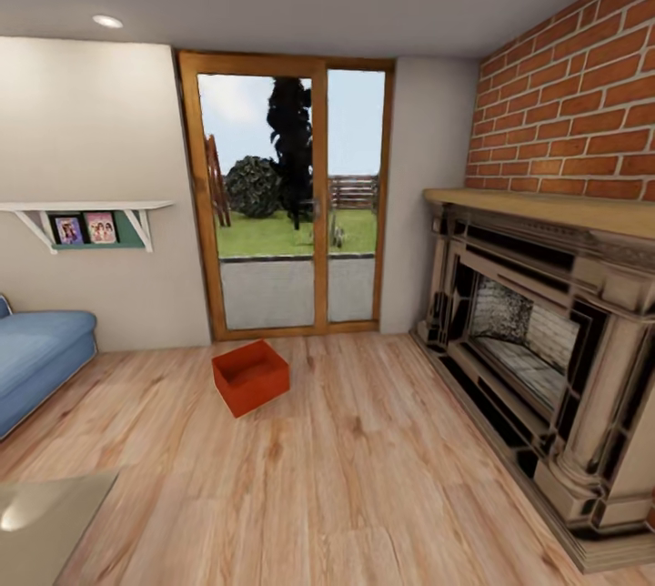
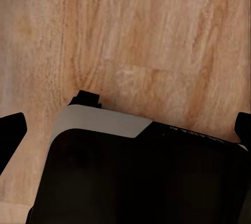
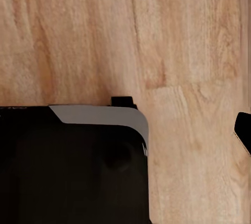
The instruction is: Move the two storage containers from the living room to the garage. In the garage, place one container on the floor and stack the other container on top of it (either order is fine).
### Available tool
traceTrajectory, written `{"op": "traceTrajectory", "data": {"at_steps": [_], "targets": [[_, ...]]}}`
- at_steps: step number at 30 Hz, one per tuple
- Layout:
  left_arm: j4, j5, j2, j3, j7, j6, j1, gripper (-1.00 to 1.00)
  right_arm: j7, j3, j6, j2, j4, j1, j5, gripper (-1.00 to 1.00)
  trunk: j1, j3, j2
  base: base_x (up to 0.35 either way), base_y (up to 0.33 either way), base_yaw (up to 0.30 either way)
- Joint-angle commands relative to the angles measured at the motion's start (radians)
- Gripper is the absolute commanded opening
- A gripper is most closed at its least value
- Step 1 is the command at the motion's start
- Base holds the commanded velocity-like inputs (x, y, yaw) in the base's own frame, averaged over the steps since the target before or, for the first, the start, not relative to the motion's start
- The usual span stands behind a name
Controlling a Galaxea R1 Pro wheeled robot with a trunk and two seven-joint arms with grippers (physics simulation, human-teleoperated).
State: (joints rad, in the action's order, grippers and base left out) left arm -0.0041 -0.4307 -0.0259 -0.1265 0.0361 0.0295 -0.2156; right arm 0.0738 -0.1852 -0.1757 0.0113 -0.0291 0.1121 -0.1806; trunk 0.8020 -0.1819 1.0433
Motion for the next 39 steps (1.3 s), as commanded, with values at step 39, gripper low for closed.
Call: {"op": "traceTrajectory", "data": {"at_steps": [39], "targets": [[0.000,-0.008,0.000,-0.008,0.004,0.003,-0.001,1.00,0.001,-0.013,-0.007,-0.001,-0.003,0.001,-0.006,1.00,0.001,-0.001,0.001,0.332,-0.132,0.231]]}}
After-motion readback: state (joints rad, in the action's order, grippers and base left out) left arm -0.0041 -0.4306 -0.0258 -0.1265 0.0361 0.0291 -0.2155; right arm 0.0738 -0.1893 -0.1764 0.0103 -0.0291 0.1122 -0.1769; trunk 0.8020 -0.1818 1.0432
